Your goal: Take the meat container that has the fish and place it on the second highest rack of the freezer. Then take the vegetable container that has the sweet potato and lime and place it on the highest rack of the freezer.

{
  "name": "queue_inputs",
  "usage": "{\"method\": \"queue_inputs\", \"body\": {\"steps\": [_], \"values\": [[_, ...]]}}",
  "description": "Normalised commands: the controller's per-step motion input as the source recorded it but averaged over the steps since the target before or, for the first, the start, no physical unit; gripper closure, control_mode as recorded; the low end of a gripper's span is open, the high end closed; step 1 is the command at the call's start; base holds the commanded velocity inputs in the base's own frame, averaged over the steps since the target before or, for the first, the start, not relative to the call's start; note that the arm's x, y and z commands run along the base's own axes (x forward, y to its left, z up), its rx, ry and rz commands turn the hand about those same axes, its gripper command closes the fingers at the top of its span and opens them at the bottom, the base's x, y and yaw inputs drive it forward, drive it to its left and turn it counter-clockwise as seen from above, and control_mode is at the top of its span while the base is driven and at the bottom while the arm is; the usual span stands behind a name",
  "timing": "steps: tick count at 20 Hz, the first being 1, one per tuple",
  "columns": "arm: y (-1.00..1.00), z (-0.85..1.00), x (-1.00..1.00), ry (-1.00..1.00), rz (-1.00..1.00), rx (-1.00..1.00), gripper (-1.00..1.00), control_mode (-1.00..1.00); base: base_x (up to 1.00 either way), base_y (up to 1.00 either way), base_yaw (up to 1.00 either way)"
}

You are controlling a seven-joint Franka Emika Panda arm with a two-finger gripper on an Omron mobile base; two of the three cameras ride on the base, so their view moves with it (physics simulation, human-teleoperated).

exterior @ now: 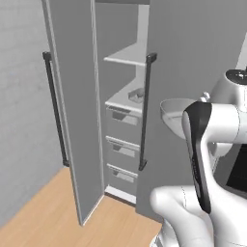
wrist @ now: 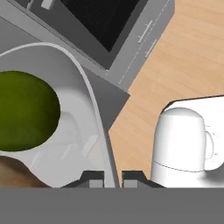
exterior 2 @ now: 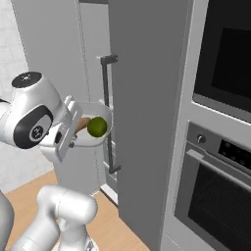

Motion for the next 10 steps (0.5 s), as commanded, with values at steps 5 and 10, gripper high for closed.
{"method": "queue_inputs", "body": {"steps": [5, 10], "values": [[0.00, 0.00, 0.00, 0.00, 0.00, 0.00, 1.00, 1.00, 0.25, 0.44, -0.43], [0.00, 0.00, 0.00, 0.00, 0.00, 0.00, 1.00, 1.00, 0.13, 0.48, -0.44]]}}
